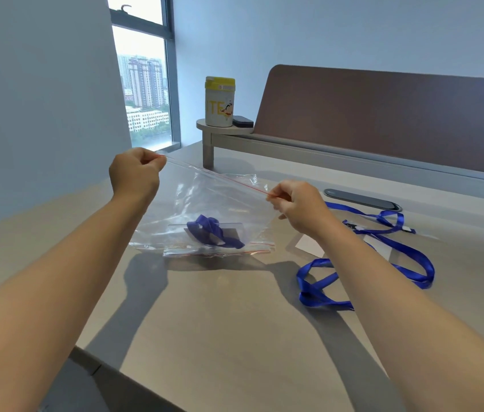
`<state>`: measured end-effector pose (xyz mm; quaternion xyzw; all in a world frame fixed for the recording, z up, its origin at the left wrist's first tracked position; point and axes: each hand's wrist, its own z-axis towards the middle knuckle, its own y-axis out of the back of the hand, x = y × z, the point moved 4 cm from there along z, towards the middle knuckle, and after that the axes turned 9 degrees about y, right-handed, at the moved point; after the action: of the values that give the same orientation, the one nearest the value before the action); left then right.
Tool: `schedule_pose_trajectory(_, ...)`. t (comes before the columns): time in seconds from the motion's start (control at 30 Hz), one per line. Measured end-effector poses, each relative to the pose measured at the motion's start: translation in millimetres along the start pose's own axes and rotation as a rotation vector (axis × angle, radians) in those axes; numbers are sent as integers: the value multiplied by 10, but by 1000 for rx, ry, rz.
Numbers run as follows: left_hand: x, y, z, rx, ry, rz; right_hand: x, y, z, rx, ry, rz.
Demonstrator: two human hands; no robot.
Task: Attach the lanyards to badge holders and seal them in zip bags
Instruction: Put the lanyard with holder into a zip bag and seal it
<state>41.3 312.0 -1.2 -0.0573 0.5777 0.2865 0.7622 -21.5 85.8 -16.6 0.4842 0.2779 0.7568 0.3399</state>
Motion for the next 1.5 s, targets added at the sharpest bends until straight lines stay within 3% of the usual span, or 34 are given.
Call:
schedule_pose_trajectory(0.17,82,126,-8,225,116,-50,-21,26,-51,-31,-28,85)
schedule_pose_trajectory(0.27,222,262,-101,554,312,-114,-59,-9,-114,10,-81,116)
schedule_pose_trajectory(0.33,367,377,-188,727,510,-167,-88,-70,-173,124,-155,174)
schedule_pose_trajectory(0.4,583,469,-231,743,659,-84,-119,-164,-251,275,-241,209)
schedule_pose_trajectory(0.5,919,467,-319,680,690,312,-177,-323,-378,498,-330,135)
schedule_pose_trajectory(0.6,1061,327,-409,623,725,300,-193,-472,-493,671,-399,125)
schedule_pose_trajectory(0.73,1028,79,-467,587,710,206,-330,-583,-412,406,-525,309)
schedule_pose_trajectory(0.83,1088,-65,-495,603,725,167,-346,-762,-372,344,-629,438)
schedule_pose_trajectory(1.0,1091,-158,-552,695,710,106,-266,-949,-299,285,-582,424)
schedule_pose_trajectory(1.1,951,-117,-517,696,660,-25,-215,-886,-242,148,-529,574)
schedule_pose_trajectory(1.23,519,-233,-587,697,542,-158,-138,-486,-314,-64,-484,782)
schedule_pose_trajectory(1.37,33,-596,-942,812,438,-286,-464,142,-613,-328,-472,654)
schedule_pose_trajectory(1.5,-255,-1150,-1439,942,256,-146,-896,818,-1133,-647,-516,576)
